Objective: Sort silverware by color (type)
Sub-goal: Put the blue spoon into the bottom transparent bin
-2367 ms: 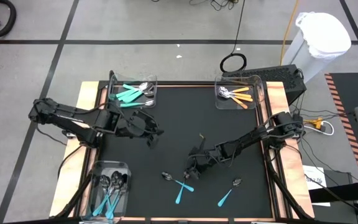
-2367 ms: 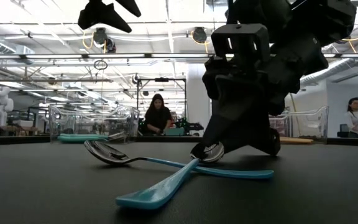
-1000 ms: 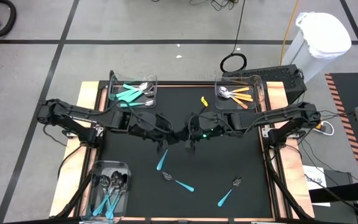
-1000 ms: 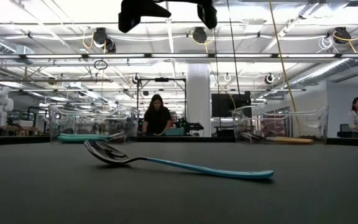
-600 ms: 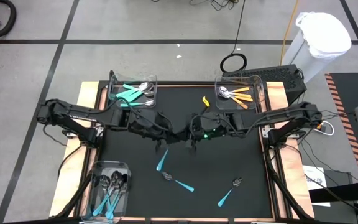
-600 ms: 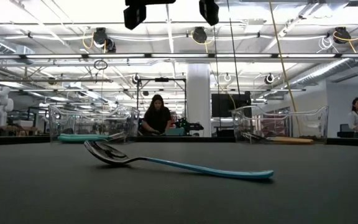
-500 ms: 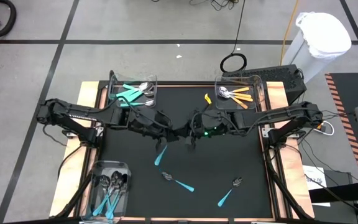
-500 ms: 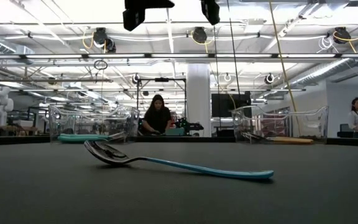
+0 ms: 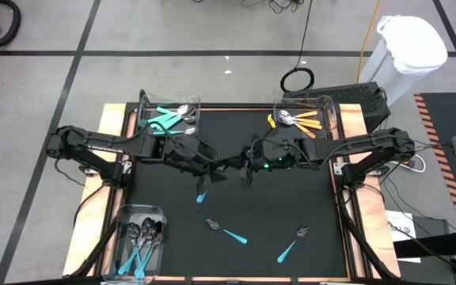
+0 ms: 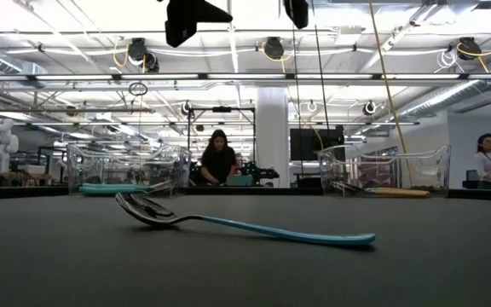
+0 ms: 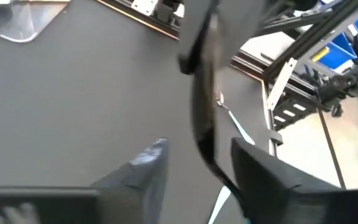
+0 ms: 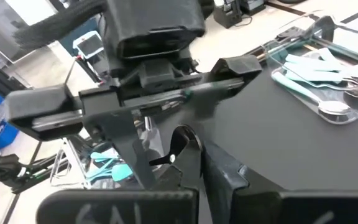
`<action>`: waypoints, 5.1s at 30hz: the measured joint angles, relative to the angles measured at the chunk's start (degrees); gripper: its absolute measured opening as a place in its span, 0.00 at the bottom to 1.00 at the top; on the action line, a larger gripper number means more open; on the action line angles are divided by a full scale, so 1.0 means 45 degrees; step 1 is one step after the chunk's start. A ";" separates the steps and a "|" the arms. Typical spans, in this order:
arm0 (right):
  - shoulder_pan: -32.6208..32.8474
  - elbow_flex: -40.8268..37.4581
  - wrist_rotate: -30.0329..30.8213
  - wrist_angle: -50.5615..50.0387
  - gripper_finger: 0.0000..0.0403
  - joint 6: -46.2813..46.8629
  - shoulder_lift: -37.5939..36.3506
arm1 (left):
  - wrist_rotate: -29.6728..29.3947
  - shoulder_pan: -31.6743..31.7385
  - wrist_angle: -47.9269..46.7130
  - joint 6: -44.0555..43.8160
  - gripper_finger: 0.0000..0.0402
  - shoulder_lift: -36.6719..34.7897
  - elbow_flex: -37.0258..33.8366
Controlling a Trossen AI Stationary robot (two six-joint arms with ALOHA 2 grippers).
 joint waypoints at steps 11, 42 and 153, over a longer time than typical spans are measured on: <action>0.0012 0.0010 0.0659 -0.0682 0.07 0.0919 -0.0054 | 0.0129 0.0658 -0.0194 -0.0401 0.03 0.0007 -0.0005; 0.1963 -0.2615 -0.0197 -0.9936 0.34 0.7090 -0.1575 | -0.5182 -0.6894 -1.3078 -1.6996 0.01 -0.1766 0.0005; 0.1712 0.1593 0.3902 -0.2855 0.02 0.0629 0.5075 | -0.6852 -0.3654 -0.7994 -0.9586 0.40 -0.2327 0.0222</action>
